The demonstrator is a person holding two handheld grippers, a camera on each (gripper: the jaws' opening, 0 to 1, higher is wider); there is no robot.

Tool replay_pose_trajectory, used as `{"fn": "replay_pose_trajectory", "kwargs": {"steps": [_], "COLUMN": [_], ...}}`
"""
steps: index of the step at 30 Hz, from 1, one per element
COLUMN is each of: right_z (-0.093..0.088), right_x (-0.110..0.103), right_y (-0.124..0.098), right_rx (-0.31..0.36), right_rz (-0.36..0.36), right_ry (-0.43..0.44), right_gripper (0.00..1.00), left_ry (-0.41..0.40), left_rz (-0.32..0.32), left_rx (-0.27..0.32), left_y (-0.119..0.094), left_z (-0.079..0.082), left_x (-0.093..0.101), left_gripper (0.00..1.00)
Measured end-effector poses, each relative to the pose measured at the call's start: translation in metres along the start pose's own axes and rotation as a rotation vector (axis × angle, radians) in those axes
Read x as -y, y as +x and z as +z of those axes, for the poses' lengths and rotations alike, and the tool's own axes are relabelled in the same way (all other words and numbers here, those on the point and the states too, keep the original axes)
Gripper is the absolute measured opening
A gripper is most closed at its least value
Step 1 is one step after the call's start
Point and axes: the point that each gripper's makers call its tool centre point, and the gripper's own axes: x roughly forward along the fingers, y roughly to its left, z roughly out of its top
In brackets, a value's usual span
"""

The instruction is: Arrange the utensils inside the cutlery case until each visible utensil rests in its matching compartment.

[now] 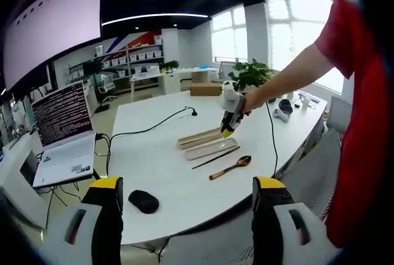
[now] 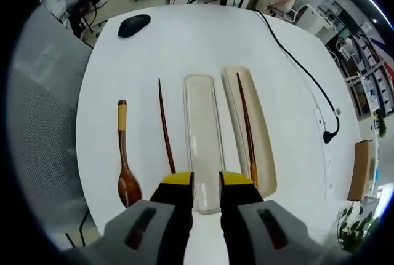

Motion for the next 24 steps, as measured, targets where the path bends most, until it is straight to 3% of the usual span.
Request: {"fn": "replay_pose_trajectory", "kwargs": {"steps": [15,17,19,24], "right_z": [0.000,-0.003,-0.004,-0.001], "right_x": [-0.016,-0.027,-0.027,-0.034], "right_y": [0.012,0.016,0.018,0.021], "right_rx": [0.007,-0.004,-0.007,0.000], "right_rz": [0.037,0.085,0.072,0.086], "right_ry": [-0.003,-0.051,-0.078,-0.063], "right_gripper": [0.12,0.15,0.15,0.14], "left_ry": [0.016,0.012,0.009,0.001], "left_rz": [0.030,0.030,0.029,0.031], "left_rx": [-0.029,-0.033,-0.039,-0.042], "left_y": [-0.002,-0.002,-0.002,-0.002], "left_z": [-0.007,-0.009,-0.011,-0.012], "left_x": [-0.003,-0.003,-0.003,-0.003], "left_gripper": [0.88,0.88,0.88,0.88]}}
